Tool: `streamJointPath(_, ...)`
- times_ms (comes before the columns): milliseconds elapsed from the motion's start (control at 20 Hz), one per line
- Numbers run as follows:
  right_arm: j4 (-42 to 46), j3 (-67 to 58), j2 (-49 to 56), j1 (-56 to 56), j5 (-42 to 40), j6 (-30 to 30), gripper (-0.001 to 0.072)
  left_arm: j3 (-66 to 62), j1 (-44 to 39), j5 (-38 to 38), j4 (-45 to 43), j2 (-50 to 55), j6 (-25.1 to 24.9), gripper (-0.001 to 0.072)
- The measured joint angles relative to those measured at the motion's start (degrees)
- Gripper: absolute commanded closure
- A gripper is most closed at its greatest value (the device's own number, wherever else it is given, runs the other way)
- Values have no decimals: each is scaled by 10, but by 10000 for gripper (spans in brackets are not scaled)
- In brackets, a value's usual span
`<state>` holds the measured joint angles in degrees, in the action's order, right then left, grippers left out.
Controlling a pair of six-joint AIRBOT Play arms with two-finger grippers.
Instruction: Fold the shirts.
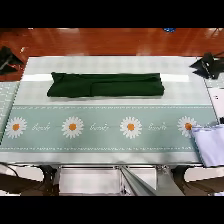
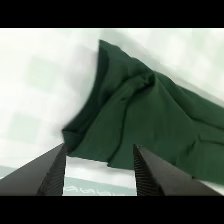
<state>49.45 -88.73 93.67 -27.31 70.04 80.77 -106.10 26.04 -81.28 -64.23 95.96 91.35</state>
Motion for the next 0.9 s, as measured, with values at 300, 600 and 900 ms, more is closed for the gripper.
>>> streamJointPath(300, -43, 164, -4, 26, -113, 6, 305, 288, -106, 166, -52, -233, -5, 200)
streamJointPath(600, -134, 184, 73, 85, -145, -21, 305, 475, -239, 261, -48, -306, -7, 201)
streamJointPath(900, -160, 109, 146, 152, -139, -15, 677, 511, -296, 311, -28, -312, -5, 201)
